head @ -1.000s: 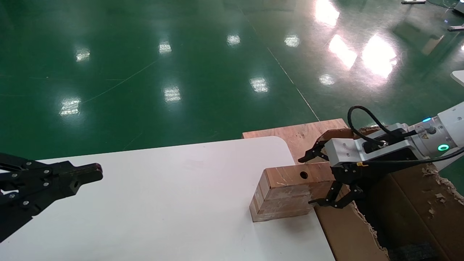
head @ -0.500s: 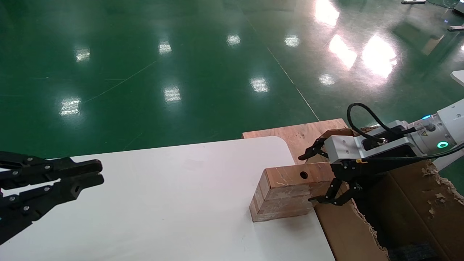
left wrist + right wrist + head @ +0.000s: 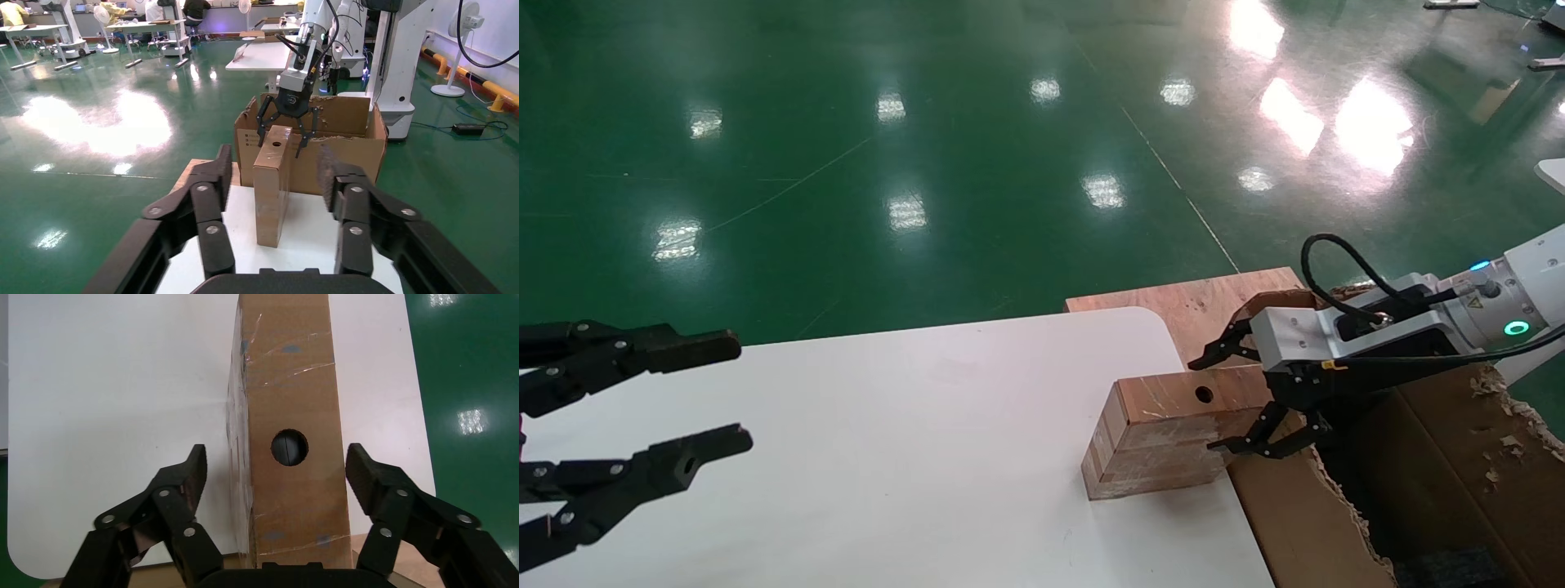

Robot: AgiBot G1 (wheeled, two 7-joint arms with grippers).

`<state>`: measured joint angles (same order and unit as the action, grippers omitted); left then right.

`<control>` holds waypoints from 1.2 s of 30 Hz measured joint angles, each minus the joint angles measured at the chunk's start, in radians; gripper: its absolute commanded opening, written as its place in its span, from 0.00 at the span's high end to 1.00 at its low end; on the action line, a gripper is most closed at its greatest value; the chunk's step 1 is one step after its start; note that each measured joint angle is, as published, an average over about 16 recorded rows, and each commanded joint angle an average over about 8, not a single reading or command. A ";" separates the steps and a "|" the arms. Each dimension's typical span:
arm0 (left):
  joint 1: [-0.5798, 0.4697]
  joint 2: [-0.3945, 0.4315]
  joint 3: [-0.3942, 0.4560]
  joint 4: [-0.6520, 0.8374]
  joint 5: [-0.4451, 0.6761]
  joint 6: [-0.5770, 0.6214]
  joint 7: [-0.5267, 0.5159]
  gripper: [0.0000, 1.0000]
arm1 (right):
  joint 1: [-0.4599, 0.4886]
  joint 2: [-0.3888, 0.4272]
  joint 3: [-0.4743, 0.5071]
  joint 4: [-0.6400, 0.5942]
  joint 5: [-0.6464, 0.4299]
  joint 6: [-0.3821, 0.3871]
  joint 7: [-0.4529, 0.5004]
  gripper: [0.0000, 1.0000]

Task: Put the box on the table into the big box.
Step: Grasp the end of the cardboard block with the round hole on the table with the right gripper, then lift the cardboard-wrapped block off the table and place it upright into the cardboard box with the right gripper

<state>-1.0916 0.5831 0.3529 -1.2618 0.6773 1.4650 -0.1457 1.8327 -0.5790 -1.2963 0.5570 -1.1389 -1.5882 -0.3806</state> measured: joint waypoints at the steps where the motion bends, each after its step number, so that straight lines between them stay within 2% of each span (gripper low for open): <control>1: 0.000 0.000 0.000 0.000 0.000 0.000 0.000 0.00 | 0.000 0.000 0.000 0.000 0.000 0.000 0.000 1.00; 13: 0.000 0.000 0.000 0.000 0.000 0.000 0.000 0.00 | 0.000 0.001 0.001 0.006 0.002 0.002 0.004 1.00; 19: 0.000 0.000 0.000 0.000 0.000 0.000 0.000 0.00 | 0.022 0.017 -0.006 0.052 0.036 -0.001 0.053 1.00; 28: 0.000 0.000 0.000 0.000 0.000 0.000 0.000 0.00 | 0.159 0.122 -0.027 0.228 0.151 -0.005 0.250 1.00; 32: 0.000 0.000 0.000 0.000 0.000 0.000 0.000 0.00 | 0.264 0.213 -0.023 0.317 0.180 -0.002 0.367 1.00; 36: 0.000 0.000 0.000 0.000 0.000 0.000 0.000 0.00 | 0.383 0.328 -0.002 0.407 0.159 0.002 0.487 1.00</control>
<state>-1.0918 0.5831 0.3532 -1.2616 0.6772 1.4652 -0.1456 2.2156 -0.2509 -1.2983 0.9640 -0.9795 -1.5867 0.1068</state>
